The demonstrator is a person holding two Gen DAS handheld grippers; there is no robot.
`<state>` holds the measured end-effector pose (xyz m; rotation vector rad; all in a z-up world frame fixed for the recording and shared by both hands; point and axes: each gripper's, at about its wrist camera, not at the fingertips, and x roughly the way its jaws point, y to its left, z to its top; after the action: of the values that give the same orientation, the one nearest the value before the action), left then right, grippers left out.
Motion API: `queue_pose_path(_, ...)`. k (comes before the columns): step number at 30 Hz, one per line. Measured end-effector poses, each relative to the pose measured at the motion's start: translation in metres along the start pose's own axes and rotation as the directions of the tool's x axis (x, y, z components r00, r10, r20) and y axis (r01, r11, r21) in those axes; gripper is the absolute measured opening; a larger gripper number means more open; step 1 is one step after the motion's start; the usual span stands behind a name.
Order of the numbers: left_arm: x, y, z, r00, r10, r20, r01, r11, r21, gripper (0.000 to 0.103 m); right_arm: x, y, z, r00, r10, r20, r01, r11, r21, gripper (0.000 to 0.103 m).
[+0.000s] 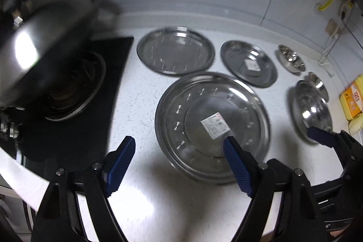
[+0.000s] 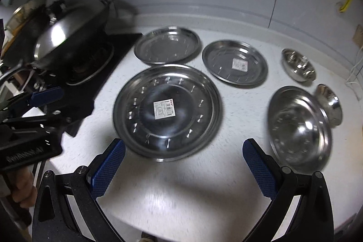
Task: Organize plates and bowls
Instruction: 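Close the left gripper on the plate rim while the right gripper grips the rim too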
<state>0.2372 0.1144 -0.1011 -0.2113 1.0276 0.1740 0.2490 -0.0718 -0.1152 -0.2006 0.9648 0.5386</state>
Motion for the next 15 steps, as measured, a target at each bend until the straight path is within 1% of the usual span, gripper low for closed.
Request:
queue_pose_path(3, 0.028, 0.008, 0.005, 0.999, -0.014, -0.039, 0.013, 1.0, -0.015, 0.08, 0.025, -0.005, 0.008, 0.999, -0.011, -0.044, 0.013, 0.999, 0.039, 0.102)
queue_pose_path(6, 0.05, 0.013, 0.01, 0.997, -0.044, -0.068, 0.042, 0.999, -0.029, 0.08, 0.043, -0.012, 0.013, 0.997, -0.016, -0.079, 0.021, 0.997, 0.073, 0.102)
queue_pose_path(12, 0.08, 0.02, 0.017, 0.99, -0.071, -0.126, 0.063, 0.996, -0.064, 0.08, 0.071, -0.023, 0.02, 0.992, -0.032, -0.125, 0.046, 0.993, 0.112, 0.102)
queue_pose_path(15, 0.089, 0.02, 0.021, 0.988, -0.069, -0.137, 0.061, 0.996, -0.063, 0.08, 0.08, -0.03, 0.024, 0.988, -0.05, -0.143, 0.069, 0.99, 0.125, 0.102)
